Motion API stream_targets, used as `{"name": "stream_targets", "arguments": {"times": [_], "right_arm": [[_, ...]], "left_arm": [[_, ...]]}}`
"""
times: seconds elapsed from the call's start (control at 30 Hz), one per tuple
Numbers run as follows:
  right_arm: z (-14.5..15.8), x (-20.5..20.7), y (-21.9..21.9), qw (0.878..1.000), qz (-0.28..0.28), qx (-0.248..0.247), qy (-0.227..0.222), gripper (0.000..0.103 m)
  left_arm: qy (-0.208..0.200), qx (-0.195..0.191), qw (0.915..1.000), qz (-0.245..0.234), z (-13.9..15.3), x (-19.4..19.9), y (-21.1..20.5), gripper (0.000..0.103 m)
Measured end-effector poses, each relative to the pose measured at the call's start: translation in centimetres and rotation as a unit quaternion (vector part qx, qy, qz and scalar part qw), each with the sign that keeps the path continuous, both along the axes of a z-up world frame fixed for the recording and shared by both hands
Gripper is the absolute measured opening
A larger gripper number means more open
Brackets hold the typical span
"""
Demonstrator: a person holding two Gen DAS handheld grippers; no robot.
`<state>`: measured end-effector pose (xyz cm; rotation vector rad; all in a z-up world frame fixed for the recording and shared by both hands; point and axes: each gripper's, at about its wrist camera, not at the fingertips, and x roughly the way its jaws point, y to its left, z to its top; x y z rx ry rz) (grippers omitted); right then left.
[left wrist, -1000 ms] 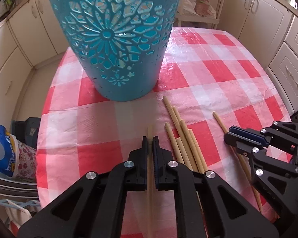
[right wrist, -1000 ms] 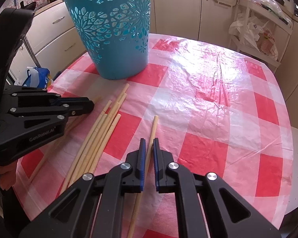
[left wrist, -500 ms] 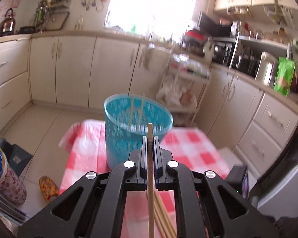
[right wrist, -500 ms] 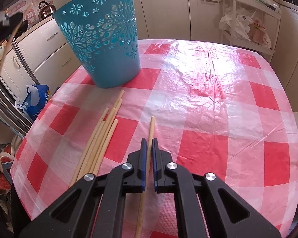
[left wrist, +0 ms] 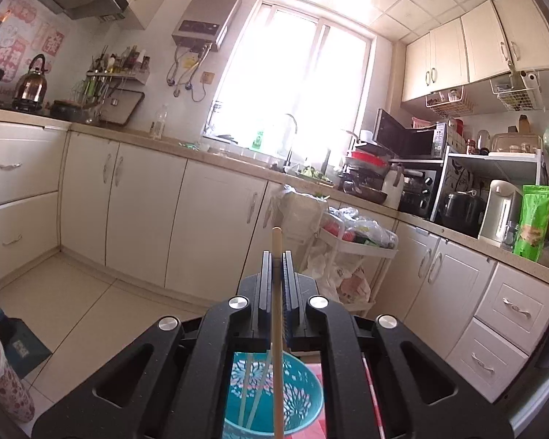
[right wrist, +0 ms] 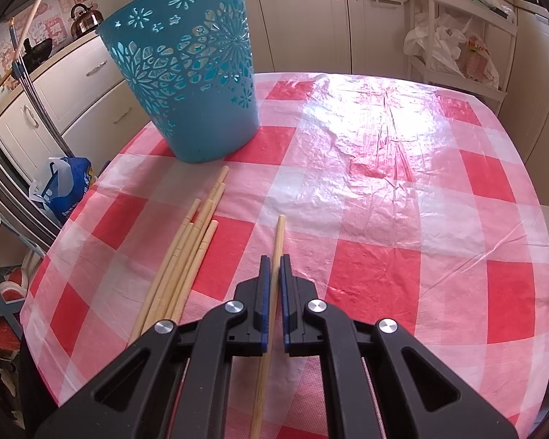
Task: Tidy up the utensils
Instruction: 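Lift the chopstick into the basket and open the left tool while the right tool holds its chopstick, then carry the chopstick in the right tool over the basket and open it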
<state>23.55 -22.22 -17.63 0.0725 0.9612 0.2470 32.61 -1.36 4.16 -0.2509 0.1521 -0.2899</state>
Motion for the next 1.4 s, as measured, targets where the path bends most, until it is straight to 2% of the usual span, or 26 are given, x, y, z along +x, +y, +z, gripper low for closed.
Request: {"name": "stream_targets", "arguments": {"times": [0.2,0.33,0.57,0.83,1.13,1.2,1.33,1.4], "right_arm": [[0.0,0.1,-0.3,1.000,0.000,0.006,0.001,0.006],[0.0,0.2,-0.5,1.000,0.001,0.008,0.002,0.006],[-0.1,0.3,-0.6,1.000,0.001,0.012,0.002,0.006],[-0.1,0.2,-0.6,1.000,0.001,0.010,0.002,0.006],[-0.1,0.1,-0.5,1.000,0.001,0.010,0.002,0.005],[-0.1,0.2,-0.9,1.000,-0.001,0.025,0.005,0.005],[-0.4,0.6,-2.6,0.996,-0.015,0.090,0.023,0.005],[-0.5,0.7,-3.2,0.993,-0.022,0.111,0.032,0.005]], "left_arm": [[-0.016,-0.004,0.9988,0.046,0.6,4.1,-0.6,0.005],[-0.027,0.008,0.9967,0.077,0.1,6.1,-0.9,0.005],[0.015,0.037,0.9961,0.079,-2.0,8.7,-1.9,0.005],[0.044,0.046,0.9953,0.073,-3.4,9.2,-1.9,0.005],[0.062,0.038,0.9954,0.062,-3.9,7.0,-0.8,0.007],[0.064,0.035,0.9953,0.063,-4.1,5.6,-0.4,0.011],[0.062,0.025,0.9952,0.072,-5.4,1.3,1.2,0.030],[0.068,0.020,0.9945,0.078,-6.4,-0.8,2.1,0.033]]}}
